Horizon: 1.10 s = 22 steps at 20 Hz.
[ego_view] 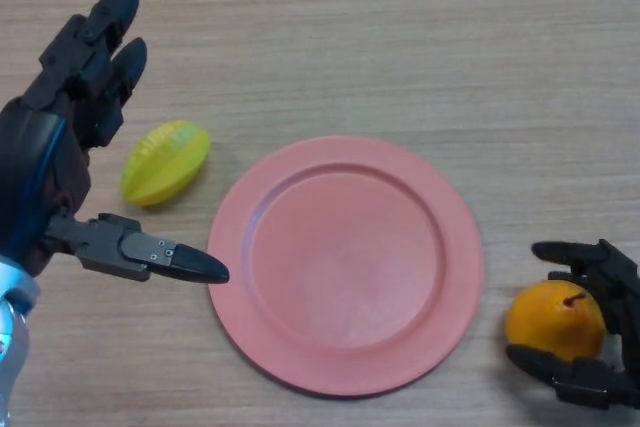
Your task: Pick up the yellow pear and place it on the plate
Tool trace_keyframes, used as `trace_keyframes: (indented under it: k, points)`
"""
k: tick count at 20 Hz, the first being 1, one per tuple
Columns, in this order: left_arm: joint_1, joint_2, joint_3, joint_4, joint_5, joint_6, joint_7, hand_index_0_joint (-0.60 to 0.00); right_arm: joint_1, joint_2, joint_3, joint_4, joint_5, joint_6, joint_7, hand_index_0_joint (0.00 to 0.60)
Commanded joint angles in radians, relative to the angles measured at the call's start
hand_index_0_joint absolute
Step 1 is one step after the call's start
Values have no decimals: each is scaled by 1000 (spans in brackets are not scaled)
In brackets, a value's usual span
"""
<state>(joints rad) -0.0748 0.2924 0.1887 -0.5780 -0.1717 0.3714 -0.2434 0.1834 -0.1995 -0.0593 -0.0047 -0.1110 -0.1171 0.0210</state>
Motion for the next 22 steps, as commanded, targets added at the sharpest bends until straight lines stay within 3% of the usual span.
trace_keyframes:
  k: [1,7,10,14,22]
  points:
    - [-35,44,79,-59,-34,-123,43,0,-31,-39,-72,-109,20,-11,32,600]
    - [-31,45,84,-69,-40,-98,62,0,-105,-37,-47,-356,111,275,161,600]
    - [-28,45,83,-91,-28,-76,56,0,-182,-28,29,-363,132,346,161,600]
    - [-1,27,89,-126,-39,-88,50,0,-273,4,165,-312,115,317,149,600]
    - [53,18,154,-166,-63,-96,51,0,-399,9,423,0,129,45,-19,600]
